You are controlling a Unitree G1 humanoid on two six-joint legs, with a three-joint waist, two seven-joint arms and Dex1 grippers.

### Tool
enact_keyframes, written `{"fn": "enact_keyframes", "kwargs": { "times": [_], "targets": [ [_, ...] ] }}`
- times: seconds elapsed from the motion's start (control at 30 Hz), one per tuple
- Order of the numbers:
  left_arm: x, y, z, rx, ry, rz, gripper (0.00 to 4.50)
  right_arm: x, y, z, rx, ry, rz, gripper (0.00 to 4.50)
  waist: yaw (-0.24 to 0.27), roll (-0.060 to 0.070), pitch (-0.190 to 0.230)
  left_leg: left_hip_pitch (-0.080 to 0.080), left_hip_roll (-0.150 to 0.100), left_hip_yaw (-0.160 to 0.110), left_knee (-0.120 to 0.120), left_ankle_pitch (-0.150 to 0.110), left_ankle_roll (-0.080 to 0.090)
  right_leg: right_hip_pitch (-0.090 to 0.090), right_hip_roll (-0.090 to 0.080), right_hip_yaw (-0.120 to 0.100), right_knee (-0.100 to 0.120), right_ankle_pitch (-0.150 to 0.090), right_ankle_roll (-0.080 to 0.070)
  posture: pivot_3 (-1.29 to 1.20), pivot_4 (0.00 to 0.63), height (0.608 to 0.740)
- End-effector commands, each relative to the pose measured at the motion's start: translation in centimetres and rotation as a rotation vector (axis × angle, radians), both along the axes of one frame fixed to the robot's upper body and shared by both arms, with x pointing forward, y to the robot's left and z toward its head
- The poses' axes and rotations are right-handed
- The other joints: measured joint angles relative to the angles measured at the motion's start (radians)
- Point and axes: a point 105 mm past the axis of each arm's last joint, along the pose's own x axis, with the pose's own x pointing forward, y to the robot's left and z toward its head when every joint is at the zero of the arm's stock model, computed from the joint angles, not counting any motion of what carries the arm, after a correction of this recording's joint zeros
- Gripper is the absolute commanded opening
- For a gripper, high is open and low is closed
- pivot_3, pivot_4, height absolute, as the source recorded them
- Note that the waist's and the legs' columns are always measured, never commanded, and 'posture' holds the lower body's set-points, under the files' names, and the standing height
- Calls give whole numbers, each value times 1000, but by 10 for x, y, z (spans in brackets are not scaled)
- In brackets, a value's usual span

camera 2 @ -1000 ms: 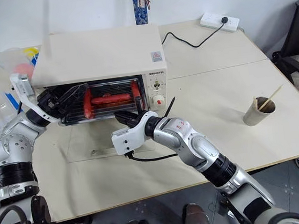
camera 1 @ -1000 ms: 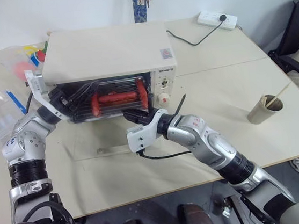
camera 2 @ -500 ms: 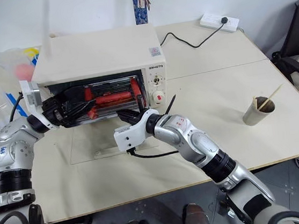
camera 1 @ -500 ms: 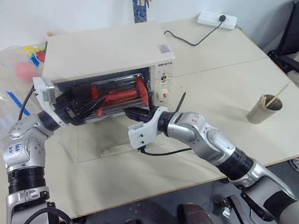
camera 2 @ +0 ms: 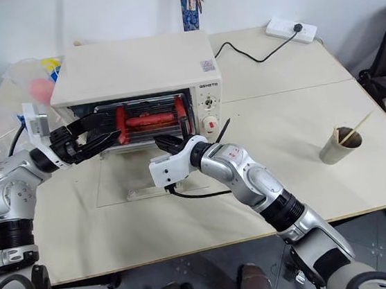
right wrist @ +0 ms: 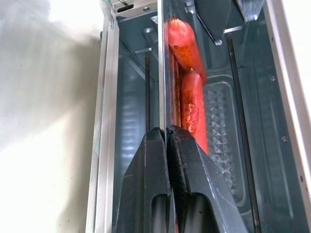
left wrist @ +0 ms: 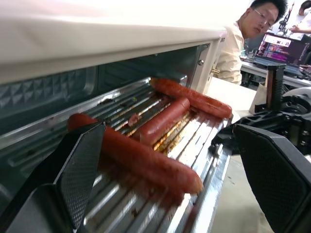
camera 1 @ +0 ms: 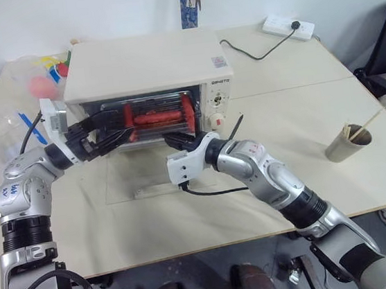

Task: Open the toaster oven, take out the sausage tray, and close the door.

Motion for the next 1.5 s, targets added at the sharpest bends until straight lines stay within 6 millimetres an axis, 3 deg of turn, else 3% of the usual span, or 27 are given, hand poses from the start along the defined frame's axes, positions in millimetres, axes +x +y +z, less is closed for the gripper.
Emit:
{"fn": "enact_keyframes", "kwargs": {
  "times": [0.03, 0.17, 0.4, 0.67, 1.13, 1.33, 1.5],
  "targets": [
    [-8, 15, 18, -42, -23, 41, 4500, -3, -6, 38, 101, -107, -1, 11, 2, 0, 0, 0, 0, 0, 0, 0, 0, 0, 0, 0, 0, 0, 0, 0, 150, 740],
    [-12, 29, 24, -128, 55, 99, 4500, -6, -7, 34, 94, -100, 9, 11, 7, 0, 0, -1, 0, 0, 2, 0, 0, 0, 0, 0, 0, 0, 0, 0, 150, 740],
    [-19, 36, 13, -134, 261, 134, 4500, -12, -9, 31, 80, -98, 25, 11, 19, 0, 0, -1, 0, -1, 2, 0, 0, 0, 0, 0, 0, 0, 0, 0, 150, 740],
    [-25, 42, 12, -153, 317, 143, 4500, -22, -10, 28, 63, -98, 49, 11, 27, 0, 0, -1, 0, -1, 1, 0, 0, 0, 0, 0, 0, 0, 0, 0, 150, 740],
    [-18, 33, 15, -202, 334, 108, 4500, -35, -15, 29, 61, -81, 52, 11, 29, 0, 0, -1, 0, 0, 0, 0, 0, 0, 0, 0, 0, 0, 0, 0, 150, 740],
    [-35, 15, 9, -168, 450, -14, 4500, -29, -18, 30, 57, -88, 35, 11, 30, 0, 0, -1, 0, 0, 0, 0, 0, 0, 0, 0, 0, 0, 0, 0, 150, 740],
    [-34, 16, 14, -183, 429, -6, 4500, -24, -17, 31, 57, -98, 32, 11, 29, 0, 0, -1, 0, -1, 0, 0, 0, 0, 0, 0, 0, 0, 0, 0, 150, 740]
  ]
}}
